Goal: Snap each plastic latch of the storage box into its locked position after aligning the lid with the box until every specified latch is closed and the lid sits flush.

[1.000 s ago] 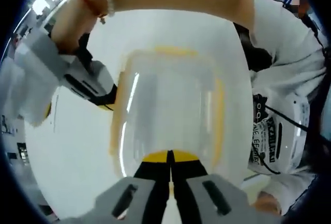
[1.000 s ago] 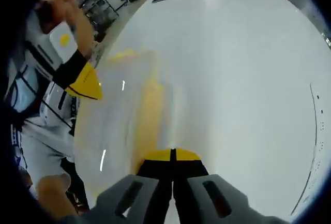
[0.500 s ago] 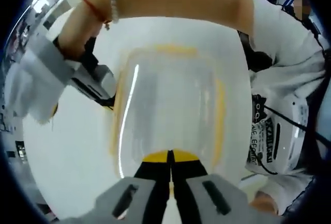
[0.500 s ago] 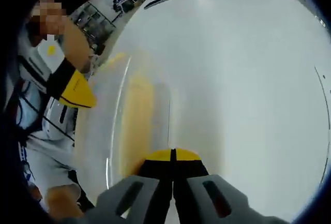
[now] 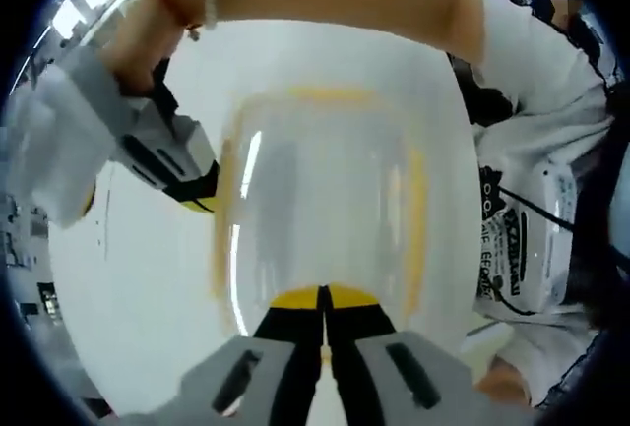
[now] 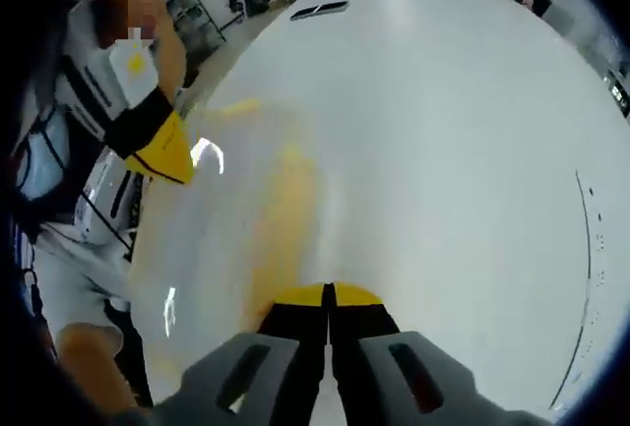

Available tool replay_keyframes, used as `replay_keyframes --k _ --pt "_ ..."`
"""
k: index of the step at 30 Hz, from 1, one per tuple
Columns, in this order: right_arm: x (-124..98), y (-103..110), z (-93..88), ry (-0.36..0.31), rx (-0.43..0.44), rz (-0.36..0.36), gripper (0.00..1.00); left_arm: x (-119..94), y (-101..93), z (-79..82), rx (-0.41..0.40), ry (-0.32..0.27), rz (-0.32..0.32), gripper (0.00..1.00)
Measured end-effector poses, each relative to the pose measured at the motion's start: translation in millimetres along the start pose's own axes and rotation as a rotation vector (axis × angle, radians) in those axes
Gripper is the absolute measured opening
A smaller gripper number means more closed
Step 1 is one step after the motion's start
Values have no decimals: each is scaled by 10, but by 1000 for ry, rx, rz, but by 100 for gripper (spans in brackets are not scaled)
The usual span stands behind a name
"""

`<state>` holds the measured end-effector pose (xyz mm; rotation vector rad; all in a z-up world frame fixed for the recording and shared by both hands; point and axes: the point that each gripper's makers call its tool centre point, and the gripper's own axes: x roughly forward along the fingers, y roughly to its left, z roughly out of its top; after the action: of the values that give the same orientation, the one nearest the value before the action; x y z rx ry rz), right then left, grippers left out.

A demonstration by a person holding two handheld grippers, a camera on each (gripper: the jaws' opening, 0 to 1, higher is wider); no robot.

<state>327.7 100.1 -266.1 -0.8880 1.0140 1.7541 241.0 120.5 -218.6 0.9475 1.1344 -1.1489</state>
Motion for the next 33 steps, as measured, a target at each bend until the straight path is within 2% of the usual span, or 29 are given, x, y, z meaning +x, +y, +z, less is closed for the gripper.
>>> replay_keyframes --k 1,6,8,11,13,19,23,27,29,30,33 --pt "-9 4 0 9 -39 -4 0 2 14 6 -5 2 -2 0" --pt "39 23 -4 -24 -30 35 0 8 37 14 -23 31 -5 0" --pt "43 8 18 -62 -103 22 0 9 52 14 -10 37 -7 0" --pt "27 14 -2 -59 -31 31 0 2 80 15 -21 43 -17 0" --pt "27 0 4 -52 -30 13 0 -2 95 23 -29 49 -25 0" --pt "20 -55 -27 32 22 2 0 3 122 29 -56 97 -30 0" --pt "17 -56 -107 93 38 -8 0 11 103 15 -43 114 -18 0" --pt "12 -75 -117 120 68 3 0 5 123 -3 -61 72 -30 0" --pt "2 -80 -151 159 84 7 0 6 127 5 -67 59 -33 0" --pt "8 -90 -146 169 80 6 0 12 119 13 -46 59 -27 0" --pt "-6 -89 -161 153 86 29 0 12 125 15 -51 54 -23 0"
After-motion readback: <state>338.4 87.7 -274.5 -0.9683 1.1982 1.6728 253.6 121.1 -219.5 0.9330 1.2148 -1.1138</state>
